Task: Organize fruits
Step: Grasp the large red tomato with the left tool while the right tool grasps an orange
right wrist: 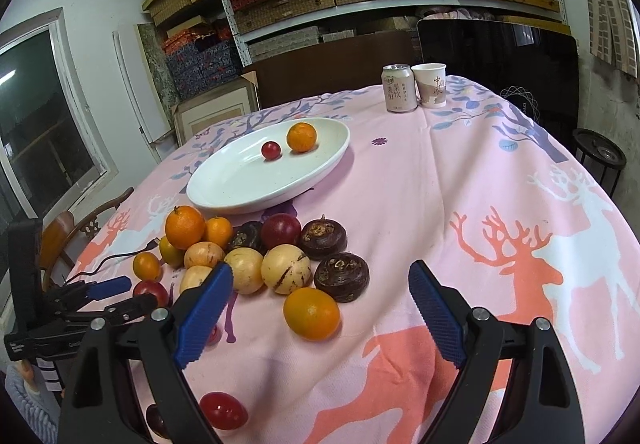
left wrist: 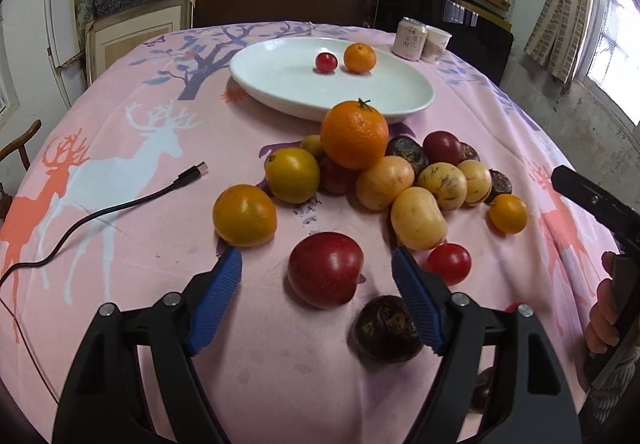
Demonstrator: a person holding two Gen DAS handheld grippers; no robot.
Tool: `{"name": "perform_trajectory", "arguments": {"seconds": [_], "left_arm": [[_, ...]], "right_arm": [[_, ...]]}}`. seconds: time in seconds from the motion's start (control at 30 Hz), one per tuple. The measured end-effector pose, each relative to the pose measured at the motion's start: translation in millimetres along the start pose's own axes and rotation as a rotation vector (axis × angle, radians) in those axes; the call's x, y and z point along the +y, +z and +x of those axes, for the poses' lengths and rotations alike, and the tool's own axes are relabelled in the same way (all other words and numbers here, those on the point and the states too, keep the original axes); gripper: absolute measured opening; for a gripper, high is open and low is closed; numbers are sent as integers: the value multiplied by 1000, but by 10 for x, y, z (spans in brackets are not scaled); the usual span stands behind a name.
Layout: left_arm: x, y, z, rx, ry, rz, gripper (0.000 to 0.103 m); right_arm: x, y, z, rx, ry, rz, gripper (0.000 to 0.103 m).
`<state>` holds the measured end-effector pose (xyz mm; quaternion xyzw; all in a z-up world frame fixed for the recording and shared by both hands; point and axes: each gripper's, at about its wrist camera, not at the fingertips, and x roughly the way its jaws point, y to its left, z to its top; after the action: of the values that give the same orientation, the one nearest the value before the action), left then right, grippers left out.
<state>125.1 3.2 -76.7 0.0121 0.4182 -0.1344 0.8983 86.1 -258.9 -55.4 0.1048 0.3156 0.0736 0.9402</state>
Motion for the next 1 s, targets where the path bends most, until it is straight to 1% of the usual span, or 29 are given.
{"name": "perform_trajectory", "arguments": {"seconds": [0.13,0.23,0.3,0.4,0.5,0.57,0.67,0.77,0.83,0.87,0.93,0.97,1.0], "left_arm": [[-30,29,41,7,-9,19,58],[-19,34,89,29,-35,18,46],[-23,22,92,28,-24,22,41],[-9,9,61,20,-24,15,41],[21,2,-2,-10,7,3,41],[43,-2,-42,-23,7,-5,41],[47,-8,-65,-27,9,-5,41],[52,-5,-61,-23,8,-5,41],[64,-8,-62,-24,8,-9,41],[71,-10,-61,-23,7,-11,41],[80,-10,-58,-22,3,-18,41],[83,-9,-56,-21,3,-20,41],[84,-13,-55,-21,4,-20,41]], "right_arm": [[33,-19,65,28,-10,-20,90],[69,-37,92,38,-22,-40,90],[79,-44,108,45,-25,-46,90],[76,-60,167,73,-33,-47,90],[82,-83,255,116,-43,-53,90],[77,-91,308,142,-43,-51,90],[61,-104,363,170,-44,-44,90],[112,-130,417,199,-45,-71,90],[148,-148,462,220,-48,-89,85],[153,-146,477,228,-48,-93,79],[139,-151,517,249,-50,-86,55],[116,-158,554,271,-41,-74,48],[111,-158,541,265,-40,-71,41]]}}
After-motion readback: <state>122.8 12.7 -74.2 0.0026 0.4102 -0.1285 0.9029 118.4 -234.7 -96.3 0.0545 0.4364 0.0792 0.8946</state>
